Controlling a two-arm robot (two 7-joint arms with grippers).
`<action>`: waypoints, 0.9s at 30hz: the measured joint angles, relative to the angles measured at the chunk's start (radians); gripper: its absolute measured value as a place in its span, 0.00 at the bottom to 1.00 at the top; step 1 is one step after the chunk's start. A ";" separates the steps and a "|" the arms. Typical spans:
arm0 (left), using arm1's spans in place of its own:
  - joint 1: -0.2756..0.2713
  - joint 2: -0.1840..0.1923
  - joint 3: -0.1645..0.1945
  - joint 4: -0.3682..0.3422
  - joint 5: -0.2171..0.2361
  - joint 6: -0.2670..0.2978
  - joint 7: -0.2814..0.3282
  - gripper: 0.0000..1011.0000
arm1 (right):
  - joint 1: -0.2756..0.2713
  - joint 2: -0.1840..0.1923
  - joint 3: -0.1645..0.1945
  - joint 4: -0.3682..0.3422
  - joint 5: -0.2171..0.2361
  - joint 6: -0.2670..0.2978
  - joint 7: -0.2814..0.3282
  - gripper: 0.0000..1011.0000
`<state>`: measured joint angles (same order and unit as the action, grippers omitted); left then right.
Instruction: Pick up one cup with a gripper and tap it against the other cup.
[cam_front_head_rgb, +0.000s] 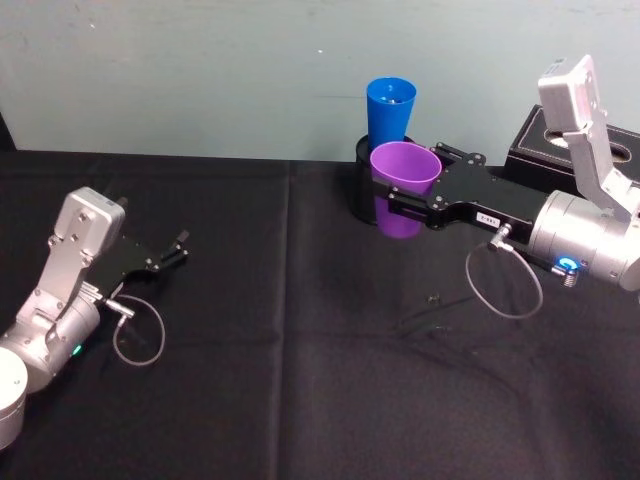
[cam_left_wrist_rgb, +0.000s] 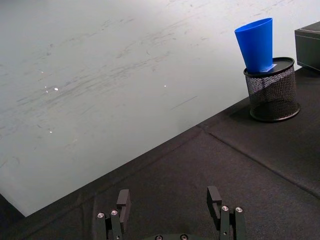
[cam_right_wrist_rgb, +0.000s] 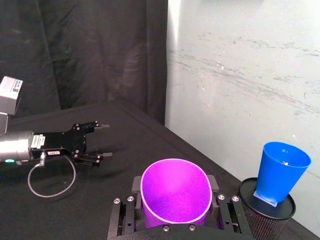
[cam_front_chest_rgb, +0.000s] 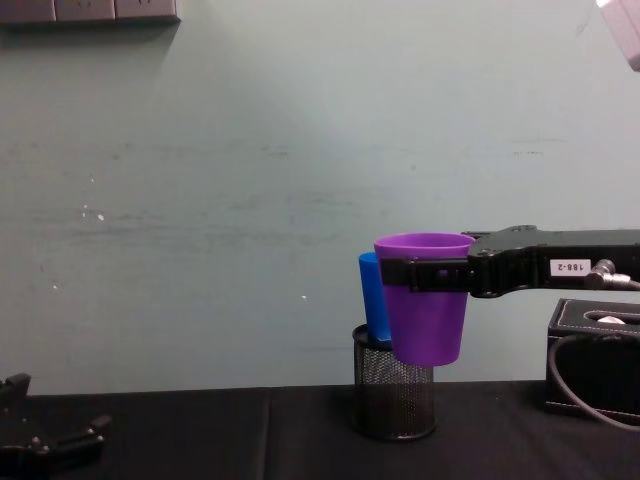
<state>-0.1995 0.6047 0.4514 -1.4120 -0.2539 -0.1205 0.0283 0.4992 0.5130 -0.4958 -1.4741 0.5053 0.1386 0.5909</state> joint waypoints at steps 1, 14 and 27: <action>0.000 0.000 0.000 0.000 0.000 0.000 0.000 0.99 | 0.000 0.000 0.000 0.000 0.000 0.000 0.000 0.73; 0.000 0.000 0.000 0.000 0.000 0.000 0.000 0.99 | 0.000 -0.001 0.000 0.001 -0.001 0.000 0.001 0.73; 0.000 0.000 0.000 0.000 0.000 0.000 0.000 0.99 | 0.000 -0.001 0.000 0.002 -0.001 0.000 0.002 0.73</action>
<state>-0.1995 0.6047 0.4514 -1.4120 -0.2539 -0.1205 0.0283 0.4992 0.5119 -0.4957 -1.4726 0.5038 0.1382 0.5927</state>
